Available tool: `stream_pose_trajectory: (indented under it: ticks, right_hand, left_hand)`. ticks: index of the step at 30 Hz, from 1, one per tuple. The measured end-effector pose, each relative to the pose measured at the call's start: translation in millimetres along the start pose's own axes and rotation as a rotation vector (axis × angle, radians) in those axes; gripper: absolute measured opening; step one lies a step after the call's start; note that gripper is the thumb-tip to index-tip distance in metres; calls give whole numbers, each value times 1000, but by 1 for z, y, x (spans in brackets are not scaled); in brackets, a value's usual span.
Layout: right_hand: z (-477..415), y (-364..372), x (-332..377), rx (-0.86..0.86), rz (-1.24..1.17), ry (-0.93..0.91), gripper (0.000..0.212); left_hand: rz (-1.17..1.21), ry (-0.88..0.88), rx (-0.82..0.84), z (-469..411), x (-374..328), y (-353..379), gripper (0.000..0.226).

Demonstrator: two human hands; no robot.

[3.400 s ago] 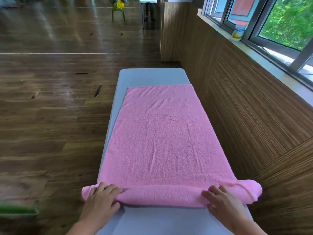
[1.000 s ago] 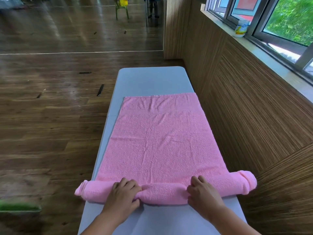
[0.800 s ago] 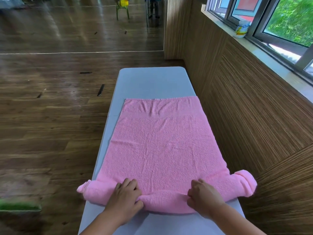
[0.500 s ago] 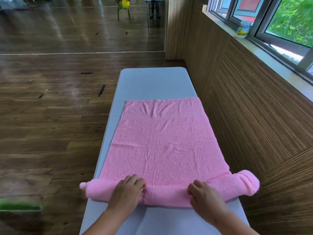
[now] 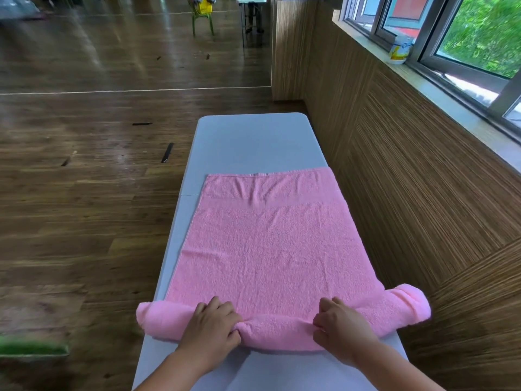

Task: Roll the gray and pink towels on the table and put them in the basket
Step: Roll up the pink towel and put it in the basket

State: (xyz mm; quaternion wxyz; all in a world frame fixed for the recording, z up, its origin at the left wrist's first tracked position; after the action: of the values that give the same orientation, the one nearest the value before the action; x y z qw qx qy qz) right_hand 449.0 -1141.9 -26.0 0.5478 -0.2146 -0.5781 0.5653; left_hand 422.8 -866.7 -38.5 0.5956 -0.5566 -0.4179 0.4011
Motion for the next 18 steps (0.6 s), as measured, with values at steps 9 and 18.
stream_pose_trajectory:
  ticks: [9, 18]
  right_hand:
    - [1, -1, -13, -68, 16, 90, 24]
    - [12, -1, -18, -71, 139, -22, 28]
  left_hand:
    - [91, -84, -79, -7, 5, -10, 11]
    - [84, 7, 40, 3, 6, 1, 41]
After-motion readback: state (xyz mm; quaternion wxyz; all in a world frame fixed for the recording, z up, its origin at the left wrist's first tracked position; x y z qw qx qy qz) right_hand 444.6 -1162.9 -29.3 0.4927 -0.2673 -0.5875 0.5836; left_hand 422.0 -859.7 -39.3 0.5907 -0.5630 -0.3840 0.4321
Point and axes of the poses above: each hand's wrist, its own z-axis away from the middle knuckle, its own y-axis out of the palm, x = y × z, the point moved 5 cm from there along -z, towards the middle knuckle, and after that the axes turned 11 degrees about -z, right-handed, at the moved point
